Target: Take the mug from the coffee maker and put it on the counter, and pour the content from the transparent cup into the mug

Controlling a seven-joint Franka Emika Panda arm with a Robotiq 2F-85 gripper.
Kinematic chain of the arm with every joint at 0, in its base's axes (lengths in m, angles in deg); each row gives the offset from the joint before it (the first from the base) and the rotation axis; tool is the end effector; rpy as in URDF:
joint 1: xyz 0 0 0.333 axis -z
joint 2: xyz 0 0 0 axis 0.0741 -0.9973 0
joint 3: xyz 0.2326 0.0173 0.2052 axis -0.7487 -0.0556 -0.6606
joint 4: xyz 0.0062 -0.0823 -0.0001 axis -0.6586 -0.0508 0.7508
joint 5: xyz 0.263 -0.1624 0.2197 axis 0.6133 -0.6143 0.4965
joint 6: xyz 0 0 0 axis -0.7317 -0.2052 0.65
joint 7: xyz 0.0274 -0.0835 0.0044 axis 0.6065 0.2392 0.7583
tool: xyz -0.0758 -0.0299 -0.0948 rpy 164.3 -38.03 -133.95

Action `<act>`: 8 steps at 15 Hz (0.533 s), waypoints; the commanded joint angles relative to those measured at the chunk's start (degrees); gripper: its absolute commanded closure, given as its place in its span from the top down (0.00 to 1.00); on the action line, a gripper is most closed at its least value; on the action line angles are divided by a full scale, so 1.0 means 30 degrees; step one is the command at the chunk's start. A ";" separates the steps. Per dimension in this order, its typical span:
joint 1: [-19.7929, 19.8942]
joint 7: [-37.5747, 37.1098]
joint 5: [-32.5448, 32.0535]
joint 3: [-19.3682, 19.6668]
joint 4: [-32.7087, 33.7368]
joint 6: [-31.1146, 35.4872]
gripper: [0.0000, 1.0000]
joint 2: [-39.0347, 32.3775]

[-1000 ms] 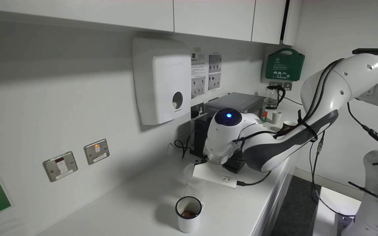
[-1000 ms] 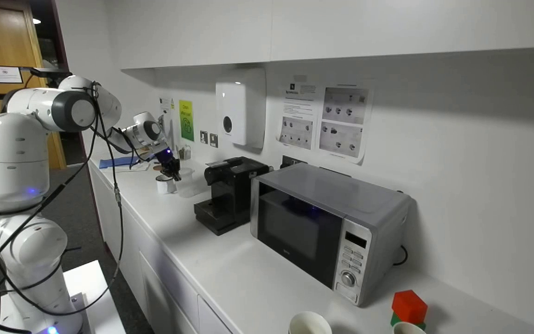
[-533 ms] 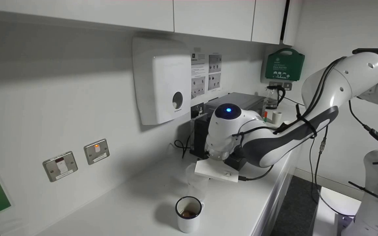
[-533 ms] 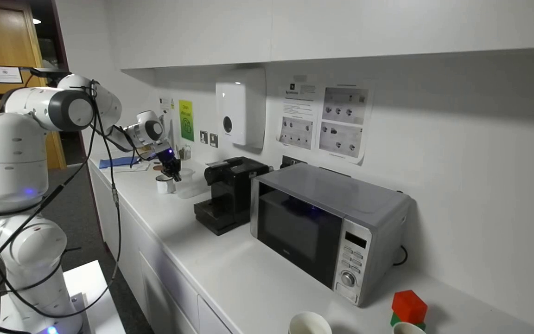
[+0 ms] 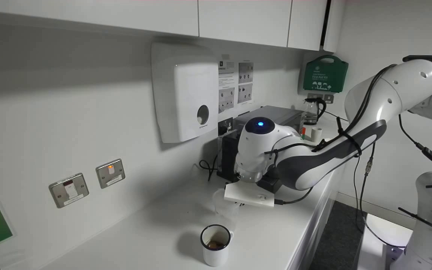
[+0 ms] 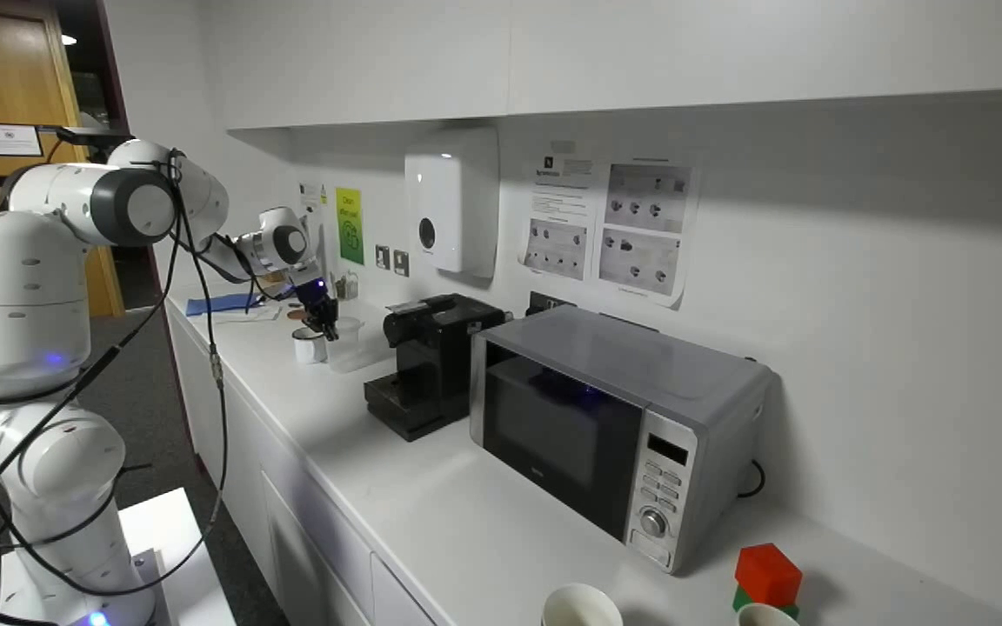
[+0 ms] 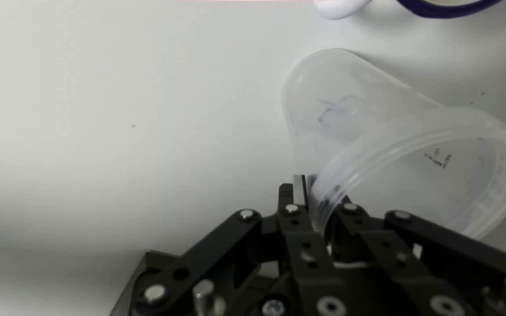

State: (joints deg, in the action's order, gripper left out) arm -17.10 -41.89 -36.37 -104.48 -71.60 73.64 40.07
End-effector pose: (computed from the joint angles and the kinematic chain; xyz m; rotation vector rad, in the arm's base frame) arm 0.4904 0.3257 0.3953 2.6963 -1.5142 0.5296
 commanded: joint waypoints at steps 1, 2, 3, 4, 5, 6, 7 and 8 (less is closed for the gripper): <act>0.0286 0.1214 0.0707 0.0050 -0.0413 0.0283 0.02 0.0514; 0.0308 0.1350 0.0772 0.0056 -0.0383 0.0252 0.02 0.0493; 0.0340 0.1502 0.0843 0.0068 -0.0359 0.0189 0.02 0.0477; 0.0357 0.1585 0.0875 0.0079 -0.0355 0.0119 0.35 0.0480; 0.0375 0.1647 0.0912 0.0096 -0.0374 0.0128 0.37 0.0489; 0.0382 0.1670 0.0950 0.0117 -0.0396 0.0137 0.44 0.0505; 0.0378 0.1637 0.0963 0.0135 -0.0408 0.0119 0.52 0.0518; 0.0372 0.1600 0.0952 0.0147 -0.0425 0.0119 0.58 0.0532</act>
State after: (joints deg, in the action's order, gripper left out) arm -16.62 -39.43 -35.22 -104.24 -71.60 73.63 40.07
